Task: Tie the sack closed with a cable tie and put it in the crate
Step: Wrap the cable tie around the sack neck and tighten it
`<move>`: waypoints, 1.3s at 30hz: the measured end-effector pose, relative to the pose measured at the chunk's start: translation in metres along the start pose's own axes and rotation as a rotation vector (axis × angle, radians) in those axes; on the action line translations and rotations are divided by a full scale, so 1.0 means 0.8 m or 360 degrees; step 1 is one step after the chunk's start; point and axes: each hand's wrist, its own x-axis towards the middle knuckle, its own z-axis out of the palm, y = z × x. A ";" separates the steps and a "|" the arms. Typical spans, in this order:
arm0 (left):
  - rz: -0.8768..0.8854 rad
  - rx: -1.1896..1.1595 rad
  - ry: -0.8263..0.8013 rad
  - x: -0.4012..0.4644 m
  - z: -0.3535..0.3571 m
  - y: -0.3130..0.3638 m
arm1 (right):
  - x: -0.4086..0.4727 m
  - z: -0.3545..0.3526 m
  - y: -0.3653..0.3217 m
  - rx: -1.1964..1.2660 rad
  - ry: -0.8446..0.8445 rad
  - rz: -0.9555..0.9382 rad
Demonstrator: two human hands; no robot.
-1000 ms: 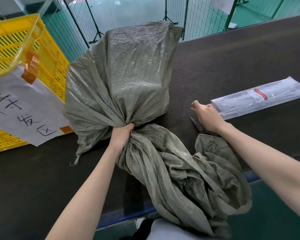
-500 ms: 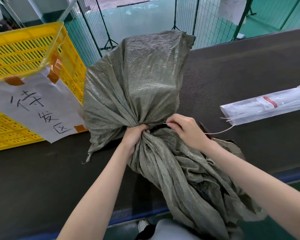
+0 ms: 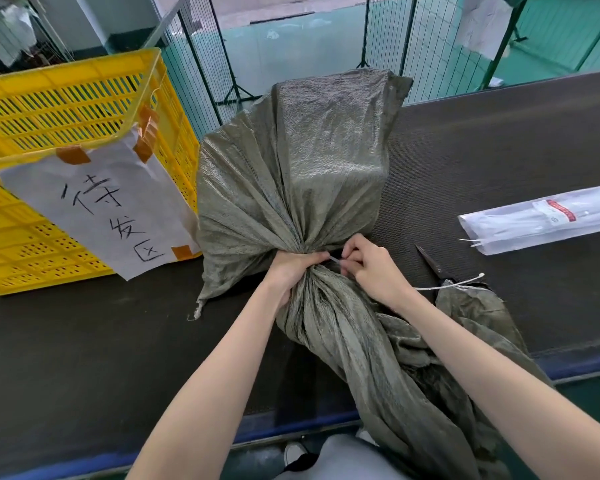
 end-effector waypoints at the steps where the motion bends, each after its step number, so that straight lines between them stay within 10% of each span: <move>1: 0.0022 0.0023 0.0012 0.001 0.000 -0.001 | 0.001 0.001 -0.001 -0.0003 -0.0014 -0.0004; 21: 0.0224 0.0002 0.0189 0.001 0.003 -0.009 | -0.022 -0.061 0.055 -0.0806 0.0045 0.0574; 39: 0.0145 0.0050 0.0411 0.004 0.005 -0.015 | 0.032 -0.023 -0.005 -0.0441 -0.0194 0.0245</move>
